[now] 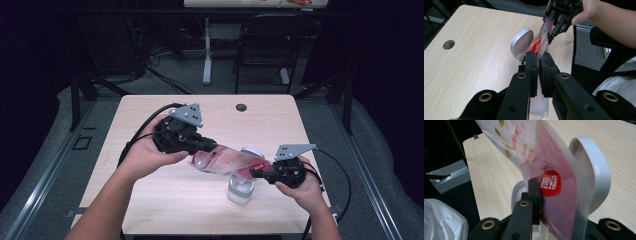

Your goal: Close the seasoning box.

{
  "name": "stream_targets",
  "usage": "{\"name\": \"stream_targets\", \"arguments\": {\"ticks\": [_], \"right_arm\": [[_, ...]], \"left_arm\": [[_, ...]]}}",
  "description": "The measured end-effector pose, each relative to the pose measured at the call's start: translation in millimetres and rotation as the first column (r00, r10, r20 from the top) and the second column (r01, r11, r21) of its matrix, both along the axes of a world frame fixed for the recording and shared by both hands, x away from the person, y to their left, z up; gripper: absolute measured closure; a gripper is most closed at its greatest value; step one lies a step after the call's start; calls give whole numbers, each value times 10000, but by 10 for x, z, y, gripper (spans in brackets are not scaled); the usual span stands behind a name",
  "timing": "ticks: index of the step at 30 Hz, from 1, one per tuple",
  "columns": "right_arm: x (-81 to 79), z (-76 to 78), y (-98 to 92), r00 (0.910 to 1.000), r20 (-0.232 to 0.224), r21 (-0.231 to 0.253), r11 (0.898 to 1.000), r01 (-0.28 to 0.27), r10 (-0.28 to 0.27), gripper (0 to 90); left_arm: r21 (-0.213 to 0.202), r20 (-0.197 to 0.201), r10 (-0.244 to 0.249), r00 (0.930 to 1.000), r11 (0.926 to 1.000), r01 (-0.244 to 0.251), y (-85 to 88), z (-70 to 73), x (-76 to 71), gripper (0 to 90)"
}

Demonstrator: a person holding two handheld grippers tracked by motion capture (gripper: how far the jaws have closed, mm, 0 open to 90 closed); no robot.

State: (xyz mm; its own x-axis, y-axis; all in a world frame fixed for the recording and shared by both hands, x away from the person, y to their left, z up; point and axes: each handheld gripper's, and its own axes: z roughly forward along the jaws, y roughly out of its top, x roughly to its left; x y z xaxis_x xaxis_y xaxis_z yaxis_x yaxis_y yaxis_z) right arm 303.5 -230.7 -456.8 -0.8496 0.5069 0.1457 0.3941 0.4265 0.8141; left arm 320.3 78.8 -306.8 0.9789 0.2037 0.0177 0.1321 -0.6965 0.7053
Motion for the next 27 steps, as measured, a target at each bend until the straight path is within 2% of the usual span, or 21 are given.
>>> {"name": "stream_targets", "arguments": {"ticks": [27], "right_arm": [[22,-20,-20,9996,77,136,9995,269,-270,824]], "left_arm": [[11,-66,-3,10000,10000,3,-1,1,-9,882]]}}
